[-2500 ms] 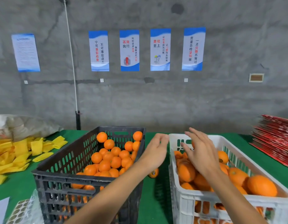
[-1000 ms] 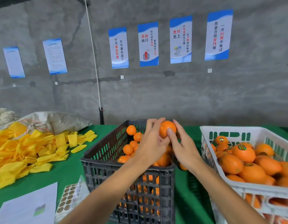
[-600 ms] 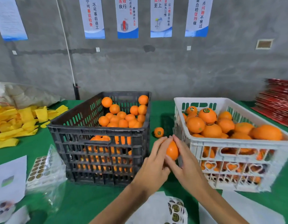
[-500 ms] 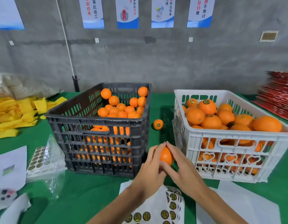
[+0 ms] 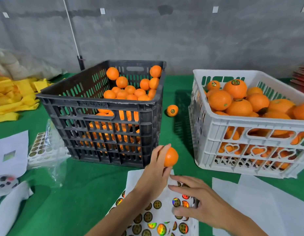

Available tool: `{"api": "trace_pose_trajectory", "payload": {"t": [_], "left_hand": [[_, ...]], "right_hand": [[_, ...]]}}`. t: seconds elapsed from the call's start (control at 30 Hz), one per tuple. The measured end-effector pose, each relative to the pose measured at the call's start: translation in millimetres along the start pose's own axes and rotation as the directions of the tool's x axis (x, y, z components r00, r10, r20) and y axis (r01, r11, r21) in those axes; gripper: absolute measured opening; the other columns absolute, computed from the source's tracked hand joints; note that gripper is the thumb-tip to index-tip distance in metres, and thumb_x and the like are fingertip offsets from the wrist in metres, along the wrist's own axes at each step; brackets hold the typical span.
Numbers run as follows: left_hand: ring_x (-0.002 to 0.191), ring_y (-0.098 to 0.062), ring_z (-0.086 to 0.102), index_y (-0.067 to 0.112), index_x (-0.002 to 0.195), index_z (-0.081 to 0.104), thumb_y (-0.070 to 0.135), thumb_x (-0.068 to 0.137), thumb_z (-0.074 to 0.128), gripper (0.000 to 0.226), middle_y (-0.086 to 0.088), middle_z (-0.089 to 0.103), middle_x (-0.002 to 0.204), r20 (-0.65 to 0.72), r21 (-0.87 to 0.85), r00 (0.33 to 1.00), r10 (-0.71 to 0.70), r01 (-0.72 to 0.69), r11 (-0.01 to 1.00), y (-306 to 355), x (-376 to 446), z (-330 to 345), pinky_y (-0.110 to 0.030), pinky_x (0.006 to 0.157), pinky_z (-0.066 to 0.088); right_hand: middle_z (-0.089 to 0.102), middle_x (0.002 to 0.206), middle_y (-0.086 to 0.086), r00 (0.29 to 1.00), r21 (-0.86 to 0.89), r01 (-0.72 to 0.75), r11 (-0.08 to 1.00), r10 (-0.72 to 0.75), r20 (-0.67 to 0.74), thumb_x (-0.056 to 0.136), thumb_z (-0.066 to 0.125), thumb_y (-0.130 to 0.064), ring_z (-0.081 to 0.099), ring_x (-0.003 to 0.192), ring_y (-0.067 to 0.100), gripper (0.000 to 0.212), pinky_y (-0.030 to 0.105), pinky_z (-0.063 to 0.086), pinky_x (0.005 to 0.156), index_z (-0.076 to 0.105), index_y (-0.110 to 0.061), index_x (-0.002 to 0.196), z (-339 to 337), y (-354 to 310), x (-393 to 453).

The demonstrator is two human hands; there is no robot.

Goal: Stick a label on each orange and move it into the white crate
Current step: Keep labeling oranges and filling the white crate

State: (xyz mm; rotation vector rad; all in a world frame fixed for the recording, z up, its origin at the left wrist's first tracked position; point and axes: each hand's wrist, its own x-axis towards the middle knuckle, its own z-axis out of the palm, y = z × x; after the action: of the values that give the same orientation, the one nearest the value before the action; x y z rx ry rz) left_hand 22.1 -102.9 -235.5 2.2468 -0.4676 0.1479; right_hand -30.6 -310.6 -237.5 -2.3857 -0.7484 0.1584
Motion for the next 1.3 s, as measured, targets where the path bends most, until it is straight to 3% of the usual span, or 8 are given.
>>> {"api": "trace_pose_trajectory", "payload": {"t": [0.27, 0.6, 0.67, 0.73, 0.8, 0.87, 1.13, 1.3], "left_hand": [[0.110, -0.021, 0.062, 0.050, 0.154, 0.018, 0.026, 0.104, 0.057, 0.068, 0.020, 0.016, 0.158, -0.081, -0.045, 0.995, 0.066, -0.069, 0.997, -4.8, 0.7, 4.8, -0.044, 0.085, 0.058], [0.102, -0.026, 0.066, 0.040, 0.157, 0.020, 0.025, 0.105, 0.057, 0.066, 0.011, 0.017, 0.158, -0.040, -0.019, 0.998, 0.048, -0.049, 0.999, -6.8, 0.2, 4.8, -0.046, 0.087, 0.055], [0.102, -0.025, 0.065, 0.039, 0.158, 0.020, 0.025, 0.105, 0.056, 0.066, 0.011, 0.017, 0.158, -0.034, -0.017, 0.999, 0.043, -0.044, 0.999, -6.4, 0.8, 4.0, -0.046, 0.089, 0.055], [0.103, -0.024, 0.065, 0.039, 0.158, 0.019, 0.023, 0.105, 0.057, 0.067, 0.010, 0.017, 0.158, -0.020, -0.025, 0.999, 0.040, -0.040, 0.999, -6.0, 1.1, 2.9, -0.046, 0.091, 0.054], [0.108, -0.024, 0.063, 0.035, 0.159, 0.020, 0.013, 0.102, 0.059, 0.073, 0.007, 0.019, 0.159, -0.004, -0.035, 0.999, 0.049, -0.049, 0.998, -5.6, 1.8, 2.0, -0.044, 0.092, 0.053], [0.101, -0.015, 0.063, 0.037, 0.159, 0.020, 0.011, 0.100, 0.058, 0.074, 0.009, 0.021, 0.157, -0.016, -0.042, 0.998, 0.063, -0.064, 0.997, -5.2, 3.0, 1.8, -0.034, 0.085, 0.053], [0.109, 0.007, 0.061, 0.063, 0.146, 0.021, 0.036, 0.100, 0.064, 0.068, 0.031, 0.022, 0.148, -0.047, -0.172, 0.996, 0.069, -0.076, 0.982, 4.6, 2.5, -1.5, -0.015, 0.089, 0.053], [0.123, 0.006, 0.054, 0.059, 0.147, 0.026, 0.027, 0.100, 0.064, 0.068, 0.028, 0.024, 0.151, -0.033, -0.244, 0.997, 0.069, -0.075, 0.967, 11.1, 1.1, -7.6, -0.018, 0.097, 0.051]], "right_hand": [[0.063, 0.133, -0.024, 0.915, -0.116, 0.213, 0.970, -0.239, -0.324, 0.093, 0.072, -0.050, 0.057, 0.122, 0.004, 0.031, 0.039, 0.050, 0.098, 0.079, -0.028, 0.113, 8.7, -6.5, 7.8], [0.071, 0.124, -0.008, 0.703, -0.543, 0.435, 0.718, -0.647, -0.293, 0.093, 0.079, -0.023, 0.066, 0.110, 0.014, 0.015, 0.032, 0.053, 0.096, 0.079, -0.017, 0.107, 11.3, -3.0, 5.2], [0.072, 0.122, -0.014, 0.751, -0.396, 0.410, 0.821, -0.551, -0.365, 0.094, 0.077, -0.025, 0.066, 0.112, 0.011, 0.014, 0.032, 0.053, 0.096, 0.080, -0.021, 0.107, 16.3, -10.6, 5.0], [0.073, 0.118, -0.016, 0.869, 0.135, 0.281, 0.950, -0.192, -0.457, 0.097, 0.073, -0.032, 0.066, 0.116, 0.012, 0.014, 0.033, 0.053, 0.097, 0.081, -0.028, 0.107, 17.4, -25.5, 6.9], [0.074, 0.120, -0.007, 0.893, 0.566, 0.160, 0.809, 0.126, -0.432, 0.098, 0.068, -0.033, 0.066, 0.120, 0.019, 0.016, 0.032, 0.053, 0.099, 0.082, -0.027, 0.104, 13.0, -38.4, 13.6], [0.072, 0.127, -0.006, 0.856, 0.726, 0.138, 0.673, 0.287, -0.430, 0.100, 0.060, -0.030, 0.063, 0.125, 0.015, 0.024, 0.023, 0.051, 0.099, 0.082, -0.021, 0.103, 6.9, -45.5, 21.9], [0.052, 0.142, -0.031, 0.752, 0.690, 0.060, 0.722, 0.421, -0.506, 0.101, 0.053, -0.045, 0.045, 0.129, -0.017, 0.026, 0.003, 0.046, 0.087, 0.077, -0.048, 0.111, -9.3, -49.6, 47.5], [0.052, 0.144, -0.023, 0.706, 0.615, -0.030, 0.788, 0.452, -0.545, 0.096, 0.064, -0.044, 0.046, 0.132, -0.006, 0.020, 0.033, 0.052, 0.106, 0.075, -0.047, 0.112, -13.9, -47.0, 65.3]]}}
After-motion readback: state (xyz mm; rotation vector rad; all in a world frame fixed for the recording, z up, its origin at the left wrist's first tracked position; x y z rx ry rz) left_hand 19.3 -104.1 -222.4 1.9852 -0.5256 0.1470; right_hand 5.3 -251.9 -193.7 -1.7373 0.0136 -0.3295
